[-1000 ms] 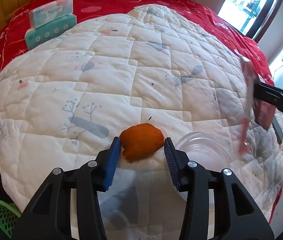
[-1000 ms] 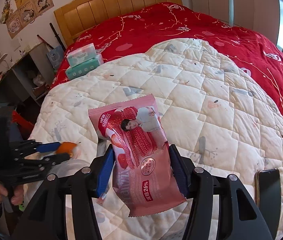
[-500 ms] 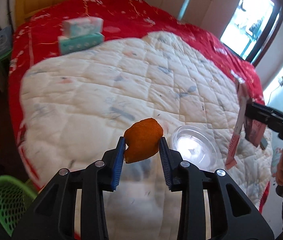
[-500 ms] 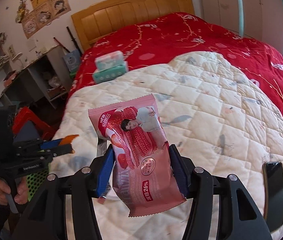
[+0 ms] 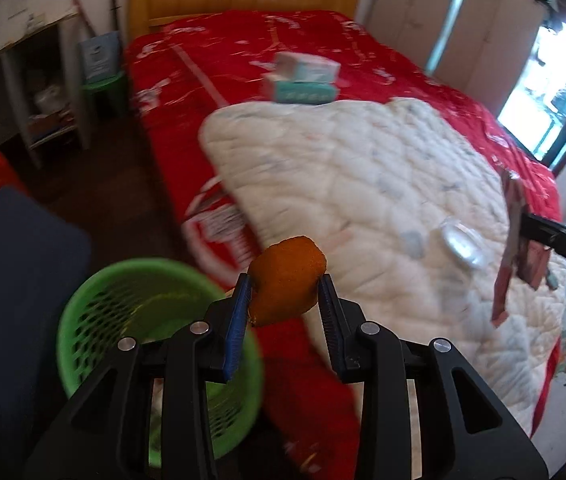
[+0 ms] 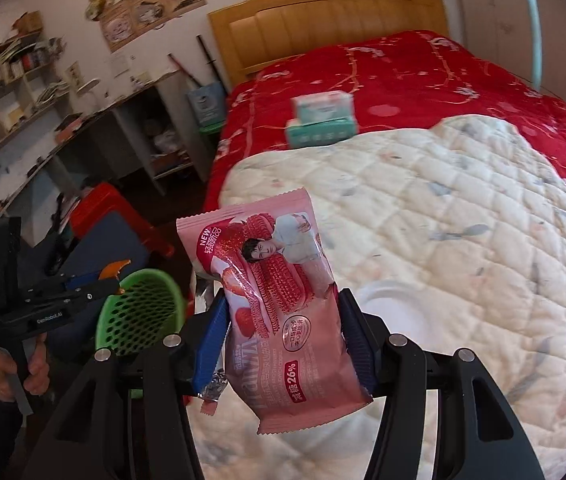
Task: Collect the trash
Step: 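Carry the sponge and wipes packet over the green basket and open both tools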
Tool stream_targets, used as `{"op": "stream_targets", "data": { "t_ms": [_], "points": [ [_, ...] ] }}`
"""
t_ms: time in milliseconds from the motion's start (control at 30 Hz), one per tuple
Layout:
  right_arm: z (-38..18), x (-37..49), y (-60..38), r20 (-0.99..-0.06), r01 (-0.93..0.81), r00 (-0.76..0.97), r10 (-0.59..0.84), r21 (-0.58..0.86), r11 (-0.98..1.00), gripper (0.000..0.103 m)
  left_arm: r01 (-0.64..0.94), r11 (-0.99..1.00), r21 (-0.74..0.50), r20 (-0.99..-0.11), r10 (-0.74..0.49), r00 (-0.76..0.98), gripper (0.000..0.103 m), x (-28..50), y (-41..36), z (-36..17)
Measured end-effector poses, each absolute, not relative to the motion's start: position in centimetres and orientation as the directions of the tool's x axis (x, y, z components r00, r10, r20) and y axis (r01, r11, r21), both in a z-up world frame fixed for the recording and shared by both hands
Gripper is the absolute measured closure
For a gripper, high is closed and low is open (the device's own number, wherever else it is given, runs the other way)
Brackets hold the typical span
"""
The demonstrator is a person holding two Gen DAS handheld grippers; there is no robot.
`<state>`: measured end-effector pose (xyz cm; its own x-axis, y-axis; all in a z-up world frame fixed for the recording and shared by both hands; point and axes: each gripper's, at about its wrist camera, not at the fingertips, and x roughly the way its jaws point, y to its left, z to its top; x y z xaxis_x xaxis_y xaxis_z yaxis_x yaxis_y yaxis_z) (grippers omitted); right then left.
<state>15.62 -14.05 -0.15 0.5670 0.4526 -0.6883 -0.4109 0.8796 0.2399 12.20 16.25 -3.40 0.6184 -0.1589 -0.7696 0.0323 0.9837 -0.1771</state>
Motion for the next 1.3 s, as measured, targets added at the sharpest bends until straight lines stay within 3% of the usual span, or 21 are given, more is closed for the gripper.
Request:
{"op": "stream_targets", "data": {
  "t_ms": [433, 533, 633, 1300],
  "points": [
    [-0.4, 13.4, -4.8, -0.701, -0.532, 0.479, 0.528, 0.246, 0.81, 0.05, -0.164, 0.967, -0.195, -0.834, -0.076, 0.546, 0.065, 7.7, 24.9, -8.0],
    [-0.6, 13.4, -3.3, -0.704, -0.55, 0.462, 0.54, 0.25, 0.797, 0.05, -0.189, 0.957, -0.219, -0.84, -0.086, 0.536, 0.059, 7.2, 25.9, -8.7],
    [-0.9, 13.3, -1.7, -0.709, -0.567, 0.443, 0.549, 0.252, 0.784, 0.05, -0.21, 0.953, -0.219, -0.84, -0.075, 0.538, 0.046, 6.6, 26.6, -8.9],
    [-3.7, 12.4, 7.8, -0.744, -0.642, 0.318, 0.588, 0.287, 0.711, 0.045, -0.313, 0.921, -0.233, -0.818, -0.011, 0.575, 0.037, 1.1, 30.8, -8.3]
  ]
}}
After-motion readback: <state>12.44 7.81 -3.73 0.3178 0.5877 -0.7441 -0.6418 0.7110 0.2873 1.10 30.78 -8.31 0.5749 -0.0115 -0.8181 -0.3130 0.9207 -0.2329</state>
